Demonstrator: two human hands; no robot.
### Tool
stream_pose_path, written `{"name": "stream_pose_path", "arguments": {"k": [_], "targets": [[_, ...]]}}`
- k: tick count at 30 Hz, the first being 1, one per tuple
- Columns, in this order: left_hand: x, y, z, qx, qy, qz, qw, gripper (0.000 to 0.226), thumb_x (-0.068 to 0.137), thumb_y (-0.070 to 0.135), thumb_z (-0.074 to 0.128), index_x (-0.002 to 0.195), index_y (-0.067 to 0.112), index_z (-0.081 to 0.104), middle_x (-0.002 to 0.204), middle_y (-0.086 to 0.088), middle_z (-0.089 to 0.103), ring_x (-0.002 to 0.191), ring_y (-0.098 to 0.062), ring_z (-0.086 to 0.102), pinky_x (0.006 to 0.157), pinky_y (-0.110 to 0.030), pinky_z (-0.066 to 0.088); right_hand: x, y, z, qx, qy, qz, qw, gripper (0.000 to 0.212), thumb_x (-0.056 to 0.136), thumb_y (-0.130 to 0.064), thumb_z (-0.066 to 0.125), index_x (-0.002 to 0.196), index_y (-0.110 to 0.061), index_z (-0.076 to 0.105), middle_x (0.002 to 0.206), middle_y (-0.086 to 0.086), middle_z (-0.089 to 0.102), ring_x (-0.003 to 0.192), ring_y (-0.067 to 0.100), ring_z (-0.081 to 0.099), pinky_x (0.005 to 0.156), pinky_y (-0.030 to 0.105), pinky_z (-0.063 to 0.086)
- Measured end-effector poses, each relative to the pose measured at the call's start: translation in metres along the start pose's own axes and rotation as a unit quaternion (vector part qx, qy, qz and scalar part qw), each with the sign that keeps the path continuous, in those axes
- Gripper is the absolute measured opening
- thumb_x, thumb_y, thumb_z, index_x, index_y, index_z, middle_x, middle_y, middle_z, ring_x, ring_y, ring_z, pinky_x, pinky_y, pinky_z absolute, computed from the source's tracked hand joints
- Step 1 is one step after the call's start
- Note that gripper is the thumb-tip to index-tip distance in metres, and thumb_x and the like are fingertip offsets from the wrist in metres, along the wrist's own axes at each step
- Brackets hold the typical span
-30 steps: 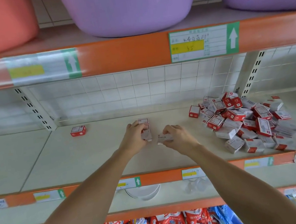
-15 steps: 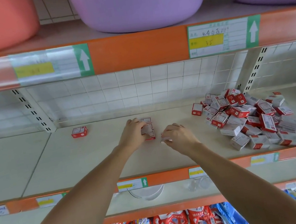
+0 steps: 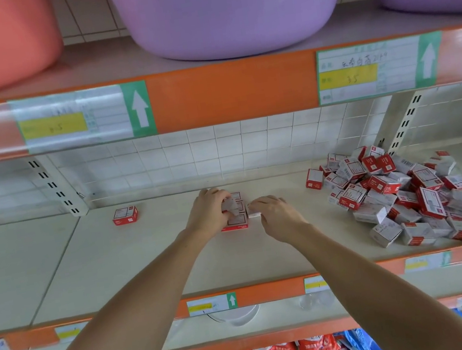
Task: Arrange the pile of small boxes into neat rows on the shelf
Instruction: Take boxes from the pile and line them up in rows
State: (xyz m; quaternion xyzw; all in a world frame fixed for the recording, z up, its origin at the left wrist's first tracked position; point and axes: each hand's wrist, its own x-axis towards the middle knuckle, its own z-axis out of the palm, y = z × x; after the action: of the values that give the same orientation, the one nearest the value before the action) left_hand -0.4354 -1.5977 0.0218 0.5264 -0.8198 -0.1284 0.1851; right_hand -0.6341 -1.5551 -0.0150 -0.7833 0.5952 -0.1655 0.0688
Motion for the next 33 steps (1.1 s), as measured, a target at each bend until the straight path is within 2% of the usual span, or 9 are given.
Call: {"name": "stream_pose_path", "arguments": {"k": [6,15,25,33], "targets": [[0.009,-0.003,-0.002,-0.004,0.001,-0.001,1.000,0.044,0.080,0.023,0.077,0.122,0.016,0.063,0.118,0.000,0.061,0.109,-0.022,0.045,0.091,-0.032,0.042,0.012,0.004,0.001,0.014,-0.006,0.016,1.000,0.057,0.080,0.010,0.049,0.131,-0.015,0.058,0.137,-0.001,0.056,0.131,0.022,0.045,0.108,0.032,0.030],[0.013,-0.004,-0.002,0.005,-0.006,-0.001,1.000,0.045,0.081,0.025,0.076,0.123,0.017,0.062,0.117,-0.001,0.060,0.109,-0.023,0.046,0.092,-0.033,0.043,0.023,0.005,-0.001,0.020,-0.023,0.047,0.998,0.052,0.086,0.002,0.049,0.135,-0.015,0.053,0.142,-0.001,0.050,0.134,0.021,0.039,0.108,0.034,0.032],[0.014,0.000,0.000,0.003,-0.026,0.006,1.000,0.045,0.080,0.024,0.079,0.121,0.017,0.061,0.118,0.003,0.060,0.113,-0.020,0.044,0.092,-0.032,0.042,0.034,0.003,-0.008,0.023,-0.093,0.066,0.993,0.075,0.080,0.006,0.048,0.149,-0.020,0.035,0.155,-0.006,0.032,0.145,0.014,0.025,0.118,0.031,0.018],[0.013,0.001,0.002,-0.005,-0.026,0.012,1.000,0.038,0.080,0.020,0.078,0.115,0.016,0.063,0.113,0.002,0.060,0.114,-0.020,0.044,0.092,-0.034,0.044,0.034,-0.004,-0.015,0.027,-0.111,0.063,0.991,0.073,0.078,0.007,0.049,0.145,-0.020,0.038,0.148,-0.004,0.037,0.141,0.016,0.031,0.115,0.032,0.022]]}}
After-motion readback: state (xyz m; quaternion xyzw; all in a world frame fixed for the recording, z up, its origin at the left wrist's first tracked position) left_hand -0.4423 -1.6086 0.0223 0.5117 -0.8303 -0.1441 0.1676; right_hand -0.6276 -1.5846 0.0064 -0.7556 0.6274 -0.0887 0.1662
